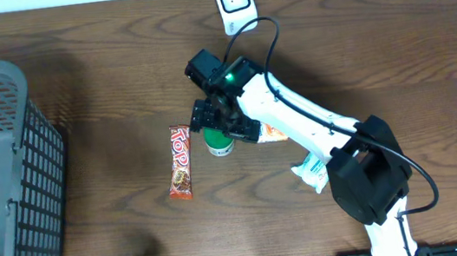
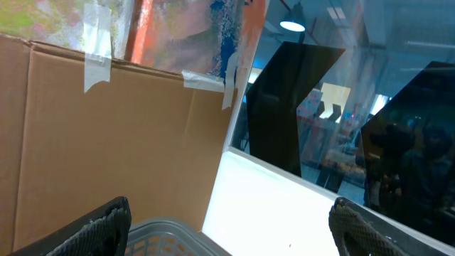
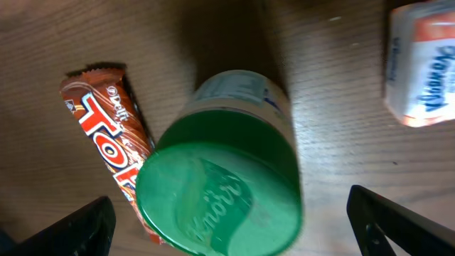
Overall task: Scan the item barcode
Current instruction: 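Reach right gripper to green-lidded jar and grasp it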
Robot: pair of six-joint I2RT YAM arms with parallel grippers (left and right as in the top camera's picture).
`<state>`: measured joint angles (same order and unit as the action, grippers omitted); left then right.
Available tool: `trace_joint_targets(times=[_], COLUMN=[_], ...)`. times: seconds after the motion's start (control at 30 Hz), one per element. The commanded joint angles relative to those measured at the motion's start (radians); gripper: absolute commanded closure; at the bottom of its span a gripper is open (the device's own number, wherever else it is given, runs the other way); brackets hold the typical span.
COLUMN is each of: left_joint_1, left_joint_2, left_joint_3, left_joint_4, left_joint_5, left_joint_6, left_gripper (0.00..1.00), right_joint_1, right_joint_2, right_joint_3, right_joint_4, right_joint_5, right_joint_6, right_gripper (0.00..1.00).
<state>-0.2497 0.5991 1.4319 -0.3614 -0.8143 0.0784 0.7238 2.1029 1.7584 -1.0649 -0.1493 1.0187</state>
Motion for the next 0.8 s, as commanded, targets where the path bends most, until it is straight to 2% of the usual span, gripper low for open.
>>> trace_joint_targets(times=[0.0,0.23,0.57,0.7,0.77], left_joint_1=[-0.002,-0.002,-0.002,-0.002,-0.002], left_joint_2=[-0.023,-0.047,-0.068,-0.089,-0.095], left_joint_3=[-0.009,-0.019,-0.020,-0.024,-0.024], left_joint_4=[0.005,0.006,0.008,0.008,0.008], left_joint_5=[0.002,0.003,0.002,0.002,0.002], left_joint_6=[-0.008,-0.008,-0.008,-0.008,-0.008], left_gripper=[0.11,0.11,0.11,0.11,0.11], right_joint_1=[0.011,0.037,0.061,0.065,0.065], right_joint_2=[0.030,0.098,0.158,0.188,0.196], right_joint_3=[0.017,0.017,0.017,0.017,0.017], right_joint_4=[0.010,0.018,0.021,0.018,0.018], right_joint_5=[0.010,0.005,0.009,0.011,0.013], right_joint_6=[0.025,0.029,0.117,0.129,0.129], right_gripper=[0.01,0.01,0.01,0.06,0.05])
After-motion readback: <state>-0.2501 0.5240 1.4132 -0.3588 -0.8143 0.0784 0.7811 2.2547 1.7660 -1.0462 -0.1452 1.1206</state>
